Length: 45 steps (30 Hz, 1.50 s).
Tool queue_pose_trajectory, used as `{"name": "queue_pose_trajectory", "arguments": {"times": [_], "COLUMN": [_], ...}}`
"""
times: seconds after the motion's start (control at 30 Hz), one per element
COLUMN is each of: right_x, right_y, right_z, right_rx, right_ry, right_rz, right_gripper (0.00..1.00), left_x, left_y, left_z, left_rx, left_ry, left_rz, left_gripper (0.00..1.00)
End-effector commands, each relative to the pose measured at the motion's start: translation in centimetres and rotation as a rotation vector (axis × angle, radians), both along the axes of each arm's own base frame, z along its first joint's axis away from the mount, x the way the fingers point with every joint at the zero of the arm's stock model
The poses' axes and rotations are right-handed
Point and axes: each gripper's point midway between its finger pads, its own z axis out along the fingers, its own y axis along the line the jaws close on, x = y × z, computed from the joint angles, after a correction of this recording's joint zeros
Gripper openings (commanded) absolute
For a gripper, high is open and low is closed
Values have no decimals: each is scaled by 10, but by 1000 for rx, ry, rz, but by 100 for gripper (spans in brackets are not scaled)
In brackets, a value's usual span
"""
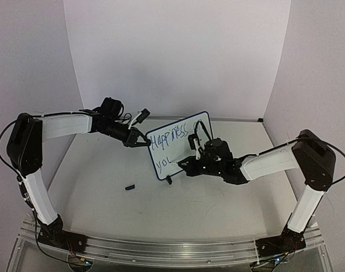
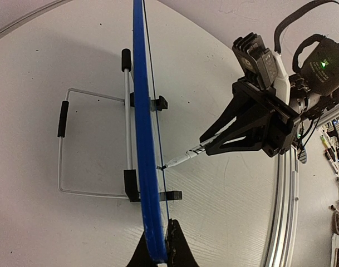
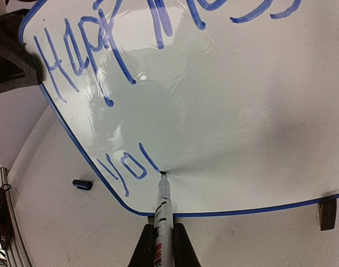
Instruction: Write a sentence on the whiteboard
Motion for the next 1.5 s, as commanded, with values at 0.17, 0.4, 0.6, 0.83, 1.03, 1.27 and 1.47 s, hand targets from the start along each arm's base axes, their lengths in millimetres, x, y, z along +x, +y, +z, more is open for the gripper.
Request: {"name": "queue_pose_trajectory", "arguments": {"times": [0.17, 0.4, 0.6, 0.83, 1.03, 1.27, 1.47], "right_x": [23, 25, 25, 19, 10, 4, 8], "right_y": [-2, -4, -3, 0, -3, -9, -12], "right_z": [45, 60, 57, 39, 22, 7, 8], "right_rx": [40, 55, 54, 49, 49, 40, 31], "right_ry": [-95, -123, -117, -69, -14, 24, 9], "right_rz": [-59, -66, -60, -35, -26, -38, -57], "right_gripper": [0, 0, 0, 0, 0, 0, 0], "left_x": [-10, -10, -10, -10, -10, -10, -10], "left_y": [4, 3, 4, 4, 4, 4, 4], "left_z": [-32, -32, -32, -31, -33, -33, -32], "left_rx": [119, 120, 119, 120, 122, 121, 120], "left_ry": [17, 17, 17, 15, 18, 18, 19], "left_rz": [-9, -10, -10, -10, -10, -10, -11], "left_gripper": [0, 0, 0, 0, 0, 0, 0]}}
